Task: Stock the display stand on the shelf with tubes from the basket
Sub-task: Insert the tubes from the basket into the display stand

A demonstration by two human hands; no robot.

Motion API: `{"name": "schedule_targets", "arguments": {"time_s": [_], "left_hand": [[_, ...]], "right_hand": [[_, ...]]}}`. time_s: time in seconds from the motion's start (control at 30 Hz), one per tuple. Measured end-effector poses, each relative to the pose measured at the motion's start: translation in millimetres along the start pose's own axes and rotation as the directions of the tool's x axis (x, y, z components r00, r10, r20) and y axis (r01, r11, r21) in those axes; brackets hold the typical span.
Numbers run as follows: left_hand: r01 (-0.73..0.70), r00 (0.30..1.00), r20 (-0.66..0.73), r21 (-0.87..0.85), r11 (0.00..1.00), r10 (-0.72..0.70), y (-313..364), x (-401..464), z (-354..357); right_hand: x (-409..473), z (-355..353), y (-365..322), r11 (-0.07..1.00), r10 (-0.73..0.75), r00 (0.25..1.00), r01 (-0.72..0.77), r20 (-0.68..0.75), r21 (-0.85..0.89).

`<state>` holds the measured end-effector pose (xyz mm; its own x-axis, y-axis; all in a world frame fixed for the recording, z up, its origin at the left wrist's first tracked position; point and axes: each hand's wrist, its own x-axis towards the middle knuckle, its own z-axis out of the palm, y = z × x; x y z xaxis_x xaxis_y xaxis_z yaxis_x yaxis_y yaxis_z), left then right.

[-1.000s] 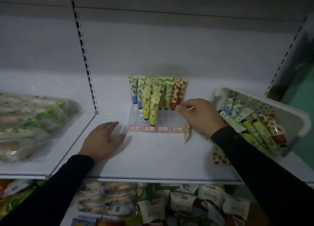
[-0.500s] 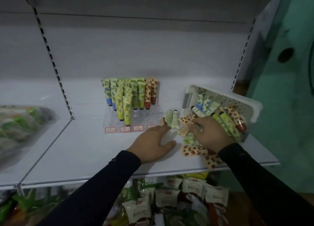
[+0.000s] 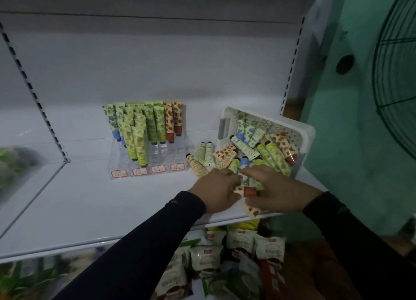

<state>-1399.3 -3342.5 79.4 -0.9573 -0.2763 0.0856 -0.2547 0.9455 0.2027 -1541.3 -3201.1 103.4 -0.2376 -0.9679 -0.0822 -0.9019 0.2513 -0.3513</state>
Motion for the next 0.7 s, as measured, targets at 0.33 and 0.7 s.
{"name": "schedule_targets", "arguments": {"time_s": [0.33, 0.7], "left_hand": [[0.097, 0.994, -0.04, -0.062, 0.993, -0.1, -11.3, -17.9, -18.0], [0.286, 0.943, -0.062, -0.35, 0.892, -0.327, -29.1, -33.1, -30.0]], "right_hand": [[9.5, -4.6, 3.6, 0.982, -0.041, 0.99, 0.065, 0.136, -0.178], [27.0, -6.4, -24.0, 0.993, -0.04, 0.999, 0.036, -0.031, -0.112]]}}
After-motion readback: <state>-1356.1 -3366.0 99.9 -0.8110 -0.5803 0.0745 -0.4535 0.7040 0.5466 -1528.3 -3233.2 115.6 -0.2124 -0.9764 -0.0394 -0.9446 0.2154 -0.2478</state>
